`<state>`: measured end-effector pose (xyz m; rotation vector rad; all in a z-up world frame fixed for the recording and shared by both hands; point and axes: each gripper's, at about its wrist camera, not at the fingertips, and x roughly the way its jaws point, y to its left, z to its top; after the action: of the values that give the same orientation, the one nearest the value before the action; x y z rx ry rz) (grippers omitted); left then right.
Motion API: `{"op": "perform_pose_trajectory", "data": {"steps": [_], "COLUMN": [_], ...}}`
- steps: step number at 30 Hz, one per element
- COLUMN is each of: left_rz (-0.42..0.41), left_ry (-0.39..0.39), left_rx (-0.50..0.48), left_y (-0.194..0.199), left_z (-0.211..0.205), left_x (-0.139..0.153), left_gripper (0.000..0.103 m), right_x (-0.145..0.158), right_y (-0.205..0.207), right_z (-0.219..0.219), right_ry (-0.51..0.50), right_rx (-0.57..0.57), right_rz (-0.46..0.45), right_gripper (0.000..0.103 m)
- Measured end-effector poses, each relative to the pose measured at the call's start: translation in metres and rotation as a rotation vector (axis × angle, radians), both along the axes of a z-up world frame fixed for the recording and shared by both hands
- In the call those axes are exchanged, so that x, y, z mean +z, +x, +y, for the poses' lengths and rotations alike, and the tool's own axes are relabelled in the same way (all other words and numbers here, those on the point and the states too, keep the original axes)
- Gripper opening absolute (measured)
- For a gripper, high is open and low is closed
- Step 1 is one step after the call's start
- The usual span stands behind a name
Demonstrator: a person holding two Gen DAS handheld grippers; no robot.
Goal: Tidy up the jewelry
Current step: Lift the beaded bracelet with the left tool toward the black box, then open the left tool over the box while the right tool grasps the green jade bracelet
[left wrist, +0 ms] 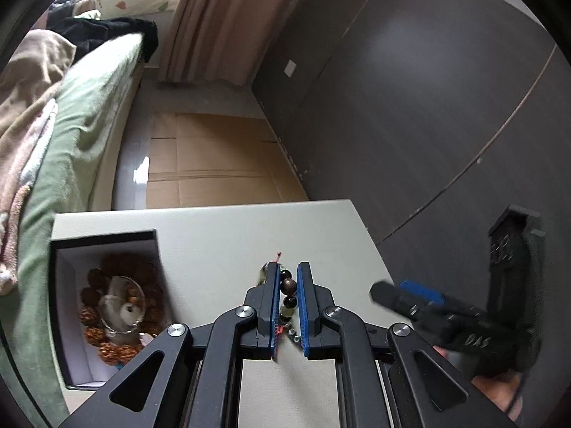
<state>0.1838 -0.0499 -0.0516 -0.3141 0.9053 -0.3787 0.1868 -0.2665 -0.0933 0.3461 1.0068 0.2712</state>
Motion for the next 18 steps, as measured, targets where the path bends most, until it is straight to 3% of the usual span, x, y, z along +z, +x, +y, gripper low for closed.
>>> {"op": "perform_pose_trajectory", "data": {"steps": [3, 7, 11, 12, 13, 18], "left_rz": [-0.016, -0.034, -0.042, -0.044, -0.048, -0.053], "left_ry": [-0.013, -0.023, -0.038, -0.041, -0.042, -0.05], "left_rx": [0.013, 0.025, 0.039, 0.042, 0.045, 0.06], "left_y": [-0.002, -0.003, -0.005, -0.005, -0.006, -0.011], "left_z": [0.008, 0.018, 0.028, 0.03, 0.032, 0.042], "left_x": [0.007, 0.016, 0.021, 0.021, 0.023, 0.028], "left_gripper": [0.009, 0.009, 0.009, 0.009, 0.009, 0.009], "right_x": [-0.009, -0.027, -0.039, -0.04, -0.042, -0.05], "right_y": [0.002, 0.008, 0.015, 0.015, 0.016, 0.018], "right_z": [0.002, 0.003, 0.011, 0.013, 0.018, 0.045], "right_ry": [-0.005, -0.006, -0.038, -0.046, -0.057, -0.189], "right_rx": [0.027, 0.045, 0.068, 0.074, 0.085, 0.135], "right_rz": [0.016, 0.075, 0.102, 0.103, 0.106, 0.117], "right_gripper": [0.1, 0.078, 0.076, 0.071, 0.065, 0.055]}}
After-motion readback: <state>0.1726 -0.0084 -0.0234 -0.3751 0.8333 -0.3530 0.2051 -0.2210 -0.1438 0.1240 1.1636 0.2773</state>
